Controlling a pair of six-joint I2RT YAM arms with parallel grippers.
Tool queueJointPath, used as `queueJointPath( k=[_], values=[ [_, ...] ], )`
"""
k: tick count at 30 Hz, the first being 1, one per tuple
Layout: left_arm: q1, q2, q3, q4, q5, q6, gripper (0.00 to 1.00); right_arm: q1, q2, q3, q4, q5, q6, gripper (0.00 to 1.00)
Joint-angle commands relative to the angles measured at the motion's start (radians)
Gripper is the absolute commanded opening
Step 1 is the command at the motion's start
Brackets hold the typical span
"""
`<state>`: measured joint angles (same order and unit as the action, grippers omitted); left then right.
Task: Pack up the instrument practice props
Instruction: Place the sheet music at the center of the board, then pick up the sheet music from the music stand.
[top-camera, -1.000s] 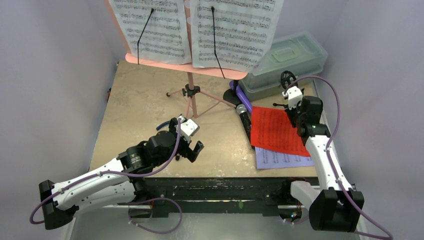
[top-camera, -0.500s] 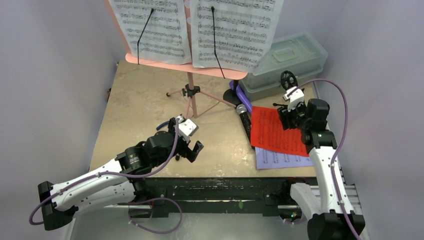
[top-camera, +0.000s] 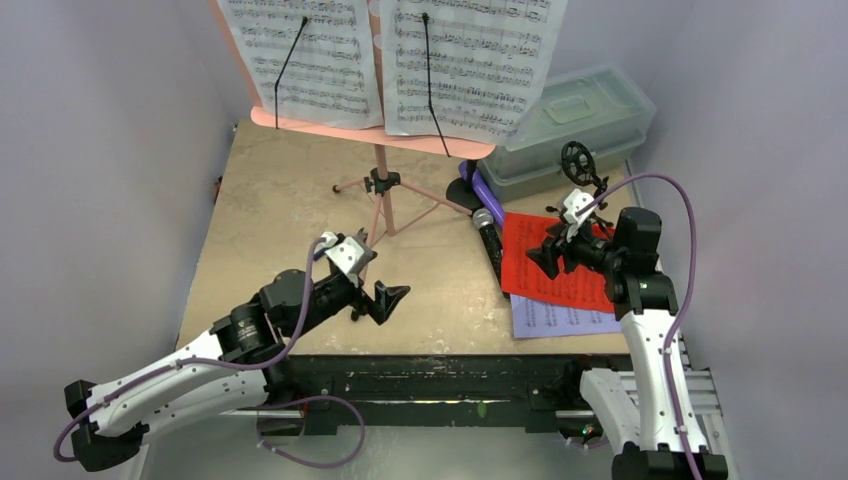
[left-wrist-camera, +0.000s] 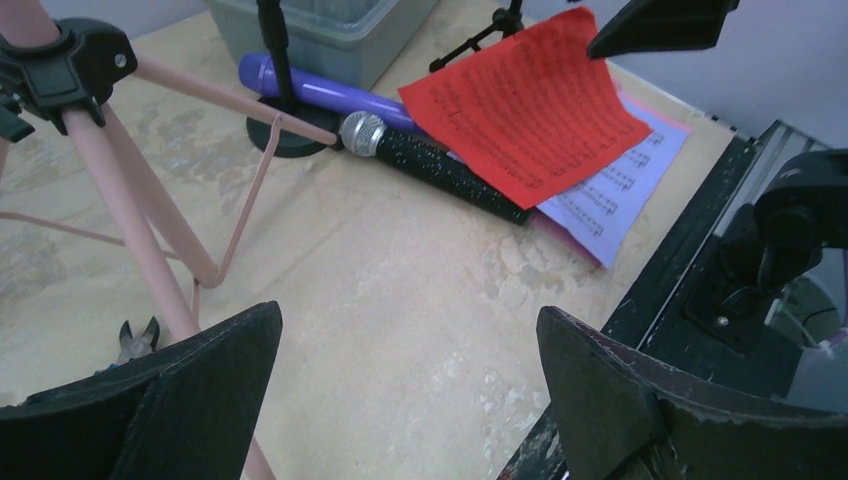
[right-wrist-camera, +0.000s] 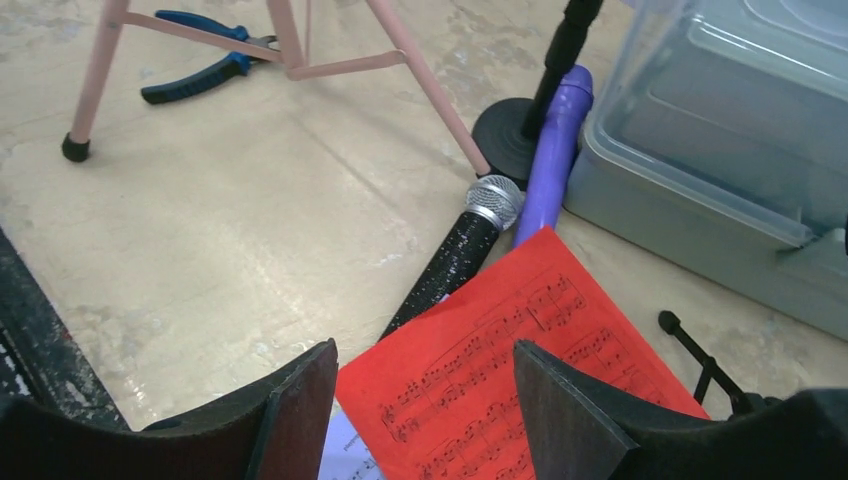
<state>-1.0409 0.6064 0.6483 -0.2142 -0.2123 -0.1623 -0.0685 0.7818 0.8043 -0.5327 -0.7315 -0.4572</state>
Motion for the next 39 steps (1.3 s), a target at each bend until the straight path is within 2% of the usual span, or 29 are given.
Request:
queueJointPath(
  k=[1,14,27,29,32,37,39],
  values=[
    [0.007,0.021,0.032,0.148,0.050,-0.079,0.99,-0.004,-0.022,-0.008,-0.019,-0.092,-0.041,0.69],
    [0.006,0.161,0.396,0.265,-0.103,-0.246,1.00,-0.004,-0.014,-0.004,-0.052,-0.119,-0.094,0.72],
    [0.036,0.420,0.833,0.099,-0.217,-0.175,0.99,-0.004,0.008,0.005,-0.086,-0.160,-0.138,0.72],
    [0.078,0.467,0.901,0.062,-0.179,-0.196,0.99,-0.004,0.014,0.006,-0.087,-0.168,-0.139,0.72],
    [0.205,0.534,0.973,0.021,-0.062,-0.272,0.97,-0.004,0.020,0.008,-0.094,-0.172,-0.149,0.72],
    [0.404,0.575,1.027,0.013,0.119,-0.389,0.94,-0.004,0.026,0.012,-0.102,-0.175,-0.160,0.72],
    [0.491,0.598,1.046,0.003,0.233,-0.439,0.93,-0.004,0.031,0.012,-0.105,-0.177,-0.164,0.72]
  ],
)
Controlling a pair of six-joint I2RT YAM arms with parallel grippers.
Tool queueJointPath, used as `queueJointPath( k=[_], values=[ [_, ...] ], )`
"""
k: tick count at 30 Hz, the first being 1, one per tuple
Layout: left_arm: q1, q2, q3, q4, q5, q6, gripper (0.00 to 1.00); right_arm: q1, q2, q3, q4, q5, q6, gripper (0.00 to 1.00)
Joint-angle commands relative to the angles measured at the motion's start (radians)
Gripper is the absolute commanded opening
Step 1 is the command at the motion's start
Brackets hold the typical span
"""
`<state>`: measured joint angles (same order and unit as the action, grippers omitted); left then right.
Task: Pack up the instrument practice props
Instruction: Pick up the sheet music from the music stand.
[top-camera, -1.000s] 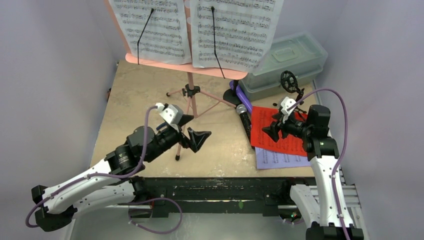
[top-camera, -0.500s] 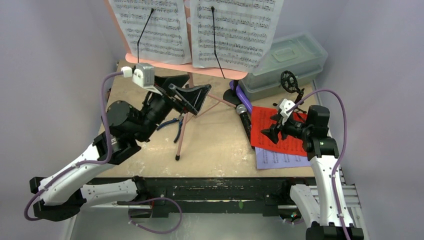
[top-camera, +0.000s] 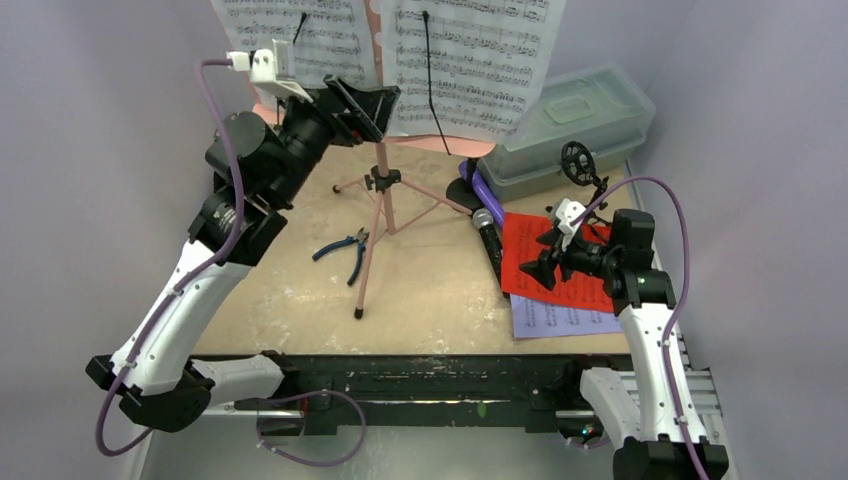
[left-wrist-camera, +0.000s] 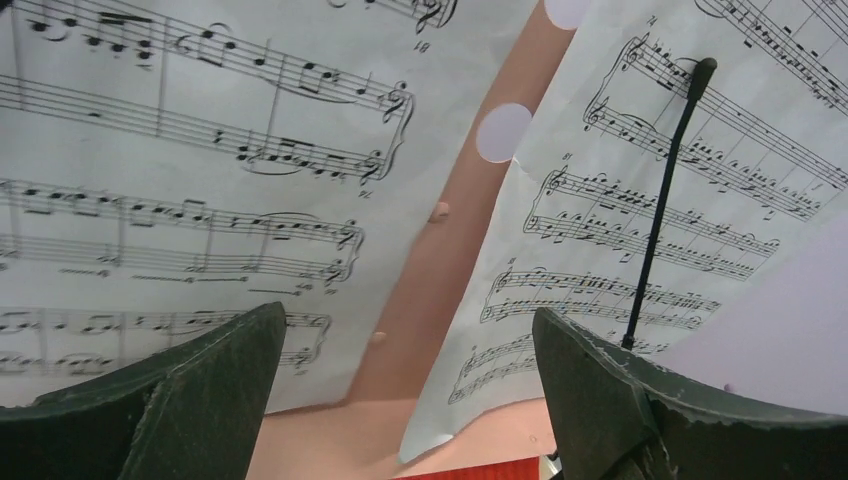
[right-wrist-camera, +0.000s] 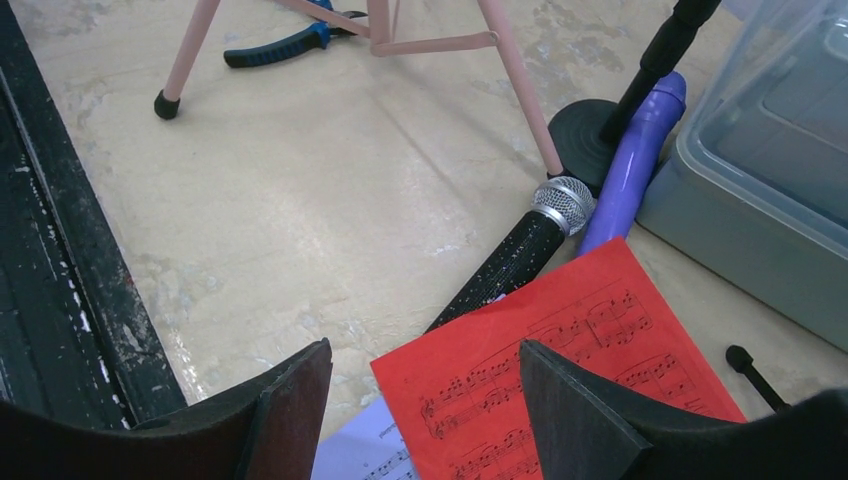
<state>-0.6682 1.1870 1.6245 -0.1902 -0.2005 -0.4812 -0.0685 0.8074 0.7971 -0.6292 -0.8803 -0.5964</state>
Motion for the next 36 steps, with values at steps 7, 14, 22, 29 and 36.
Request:
queueJointPath(
  k=[7,14,22,29,36],
  values=[
    [0.302,0.017,-0.025,0.216,0.580,-0.322,0.79,-0.004,0.013,0.021,-0.020,-0.023,-0.045,0.72],
    [0.303,0.014,-0.043,0.277,0.666,-0.351,0.71,-0.004,0.016,0.019,-0.020,-0.019,-0.049,0.72],
    [0.303,0.021,-0.070,0.270,0.685,-0.328,0.69,-0.004,0.013,0.016,-0.022,-0.017,-0.055,0.72],
    [0.302,0.061,-0.094,0.344,0.723,-0.360,0.59,-0.005,0.003,0.013,-0.023,-0.013,-0.058,0.72],
    [0.301,0.077,-0.115,0.408,0.759,-0.403,0.40,-0.005,0.003,0.012,-0.021,-0.010,-0.059,0.72]
  ],
)
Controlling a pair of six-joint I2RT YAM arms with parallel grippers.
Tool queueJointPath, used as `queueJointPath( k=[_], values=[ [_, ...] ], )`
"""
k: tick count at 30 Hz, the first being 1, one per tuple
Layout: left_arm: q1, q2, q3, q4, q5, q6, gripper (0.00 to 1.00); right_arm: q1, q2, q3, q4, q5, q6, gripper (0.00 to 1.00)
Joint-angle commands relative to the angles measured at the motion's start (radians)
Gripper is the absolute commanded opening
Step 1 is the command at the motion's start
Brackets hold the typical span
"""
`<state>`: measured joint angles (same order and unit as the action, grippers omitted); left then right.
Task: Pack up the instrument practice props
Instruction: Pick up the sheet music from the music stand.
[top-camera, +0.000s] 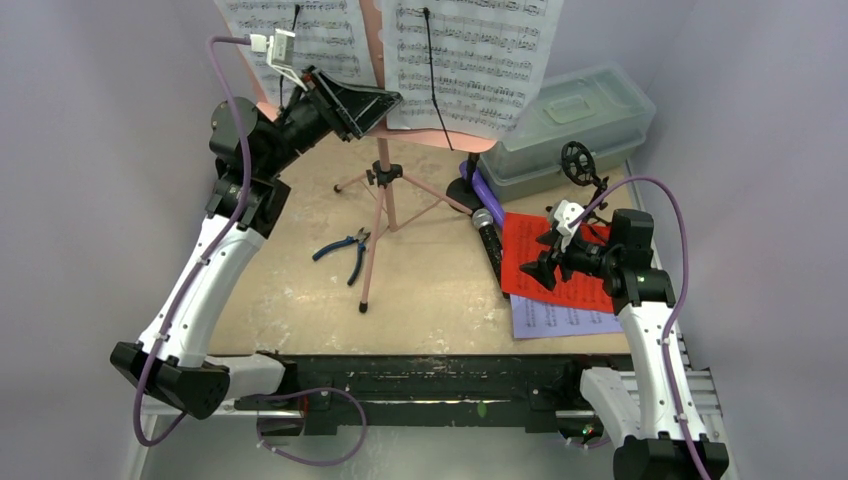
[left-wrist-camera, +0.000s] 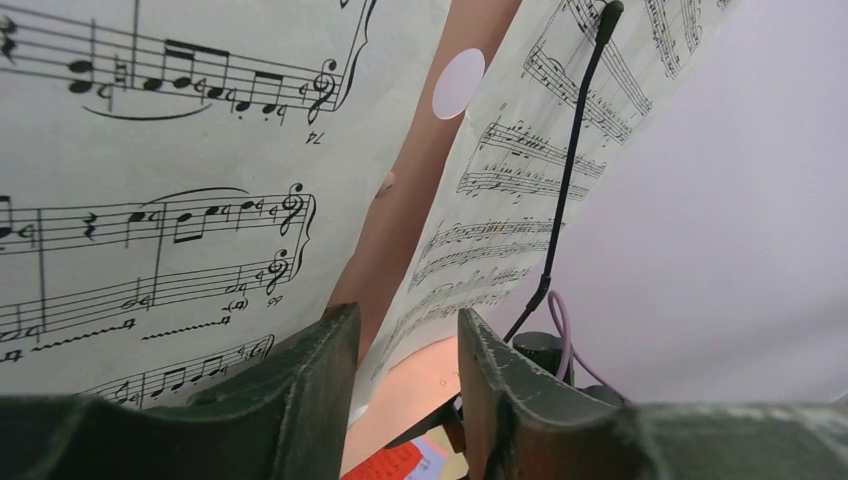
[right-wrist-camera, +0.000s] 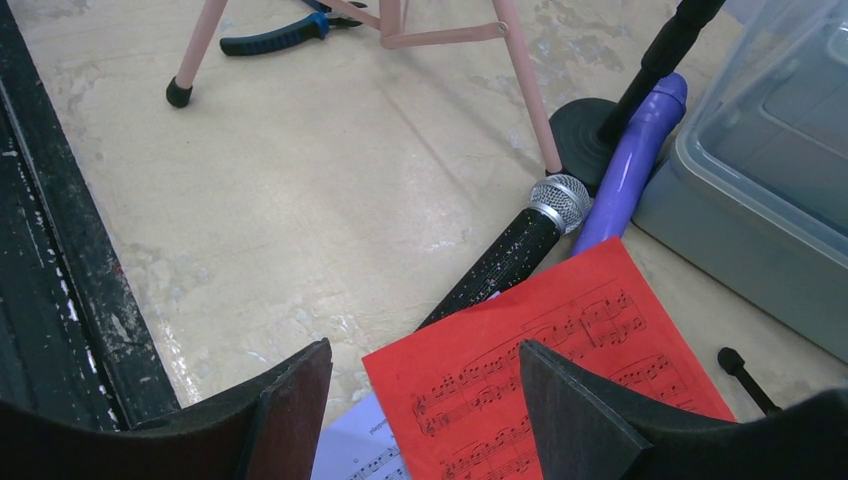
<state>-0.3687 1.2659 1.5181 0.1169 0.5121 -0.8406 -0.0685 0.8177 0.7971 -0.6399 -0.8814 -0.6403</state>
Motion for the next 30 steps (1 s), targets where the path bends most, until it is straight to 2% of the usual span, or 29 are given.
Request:
queueJointPath(
  k=[1,13,15,16,17,18,24,30],
  values=[
    [0.001,-0.002,-0.013,0.116,0.051,-0.051,0.37,-0.005,-0.007,0.012,-0.010,-0.008,-0.015,0.72],
    [-0.049,0.039,0.013,0.209,0.076,-0.015,0.35,-0.005,-0.005,0.013,-0.009,-0.007,-0.013,0.73],
    [-0.059,0.047,0.018,0.214,0.076,0.000,0.22,-0.004,-0.005,0.012,-0.009,-0.007,-0.013,0.72],
    [-0.062,0.046,0.020,0.216,0.073,0.008,0.10,-0.005,-0.005,0.013,-0.008,-0.007,-0.013,0.73],
    [-0.064,0.041,0.020,0.216,0.070,0.018,0.02,-0.005,-0.006,0.013,-0.009,-0.007,-0.013,0.73],
    [-0.064,0.032,0.019,0.212,0.061,0.033,0.00,-0.005,-0.006,0.012,-0.009,-0.007,-0.013,0.73],
    [-0.064,-0.079,-0.003,0.098,-0.117,0.191,0.00,-0.005,-0.003,0.013,-0.009,-0.006,-0.013,0.72],
    [-0.064,-0.190,-0.064,0.054,-0.298,0.290,0.00,-0.005,-0.003,0.012,-0.008,-0.005,-0.013,0.73]
  ],
)
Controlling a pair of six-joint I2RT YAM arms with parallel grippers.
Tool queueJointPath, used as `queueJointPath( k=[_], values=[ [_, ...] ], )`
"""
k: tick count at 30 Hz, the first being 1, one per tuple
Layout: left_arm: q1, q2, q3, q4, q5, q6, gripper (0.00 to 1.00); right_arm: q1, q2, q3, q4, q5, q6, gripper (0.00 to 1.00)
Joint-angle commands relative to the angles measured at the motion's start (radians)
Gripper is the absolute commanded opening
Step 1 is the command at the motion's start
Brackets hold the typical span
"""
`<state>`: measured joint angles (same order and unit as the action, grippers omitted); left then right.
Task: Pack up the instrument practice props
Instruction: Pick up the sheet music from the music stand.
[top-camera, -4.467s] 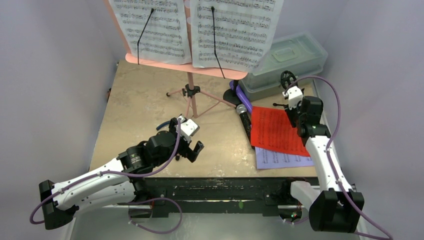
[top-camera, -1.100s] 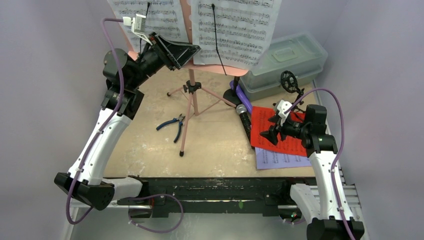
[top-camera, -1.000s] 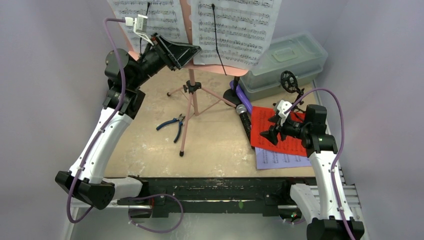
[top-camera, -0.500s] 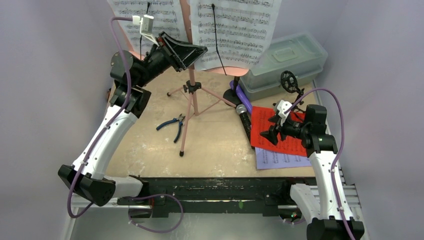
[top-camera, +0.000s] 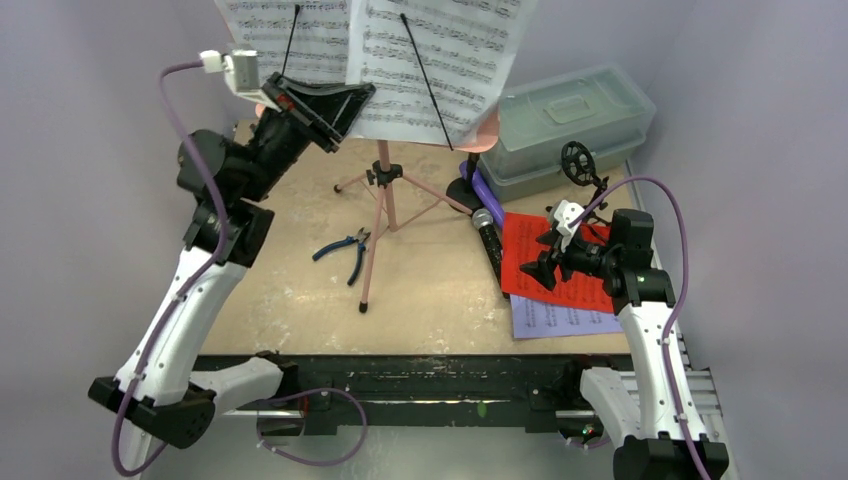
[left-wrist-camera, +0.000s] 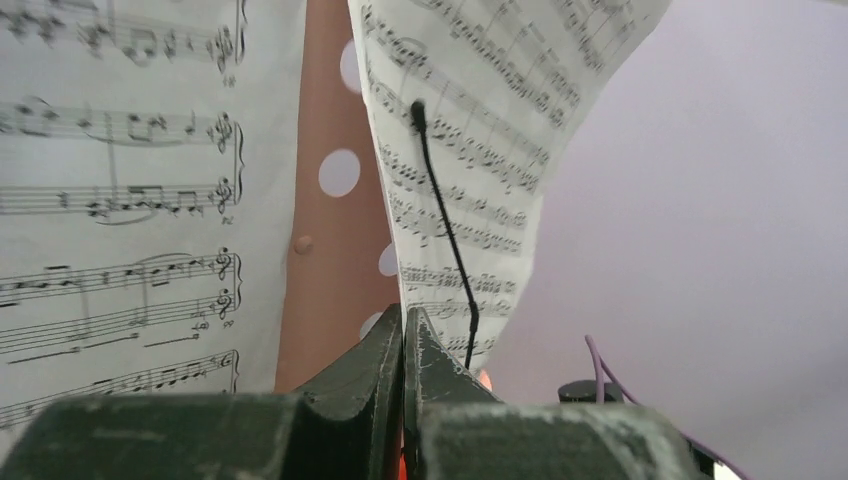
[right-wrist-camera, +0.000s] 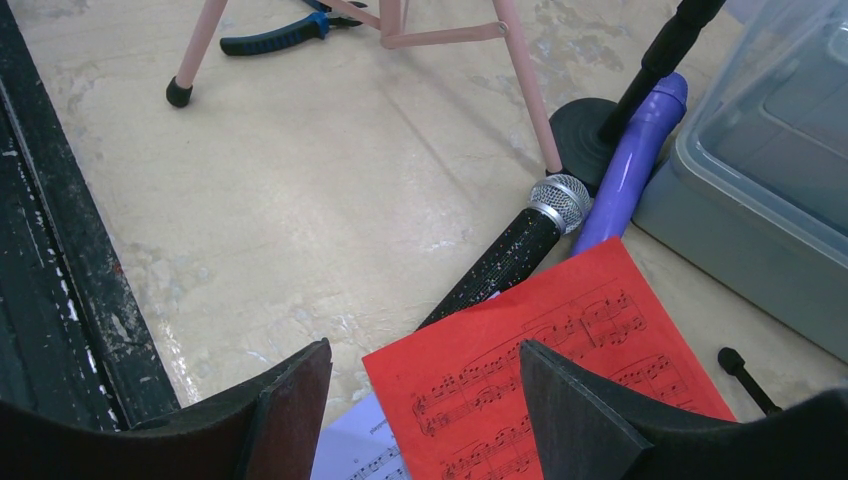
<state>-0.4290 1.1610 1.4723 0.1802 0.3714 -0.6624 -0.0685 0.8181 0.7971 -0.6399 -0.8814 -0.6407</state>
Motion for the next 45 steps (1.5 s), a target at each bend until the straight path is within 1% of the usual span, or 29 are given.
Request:
queueJointPath(
  k=[1,11,16,18,24,34,38,45],
  values=[
    [-0.004,-0.098,-0.024,-0.016,-0.182,0.127,0.00,-0.005,-0.004,0.013,-0.008,-0.005,-0.013,0.73],
    [-0.003,-0.210,-0.036,-0.044,-0.425,0.260,0.00,-0.005,-0.003,0.013,-0.007,-0.005,-0.011,0.73],
    [-0.003,-0.261,-0.048,-0.110,-0.498,0.327,0.00,-0.005,-0.001,0.011,-0.008,-0.003,-0.013,0.73],
    [-0.004,-0.279,-0.058,-0.129,-0.501,0.346,0.00,-0.005,0.001,0.013,-0.008,-0.001,-0.013,0.73],
    [-0.004,-0.321,-0.073,-0.174,-0.414,0.401,0.00,-0.005,0.006,0.014,-0.007,0.001,-0.013,0.73],
    [-0.004,-0.423,-0.111,-0.395,-0.440,0.495,0.00,-0.005,0.018,0.015,-0.006,0.001,-0.014,0.73],
    [-0.004,-0.480,-0.156,-0.475,-0.446,0.517,0.00,-0.005,0.018,0.014,-0.004,-0.003,-0.014,0.73],
    [-0.004,-0.568,-0.189,-0.596,-0.379,0.548,0.00,-0.005,0.026,0.017,-0.007,-0.005,-0.017,0.73]
  ],
)
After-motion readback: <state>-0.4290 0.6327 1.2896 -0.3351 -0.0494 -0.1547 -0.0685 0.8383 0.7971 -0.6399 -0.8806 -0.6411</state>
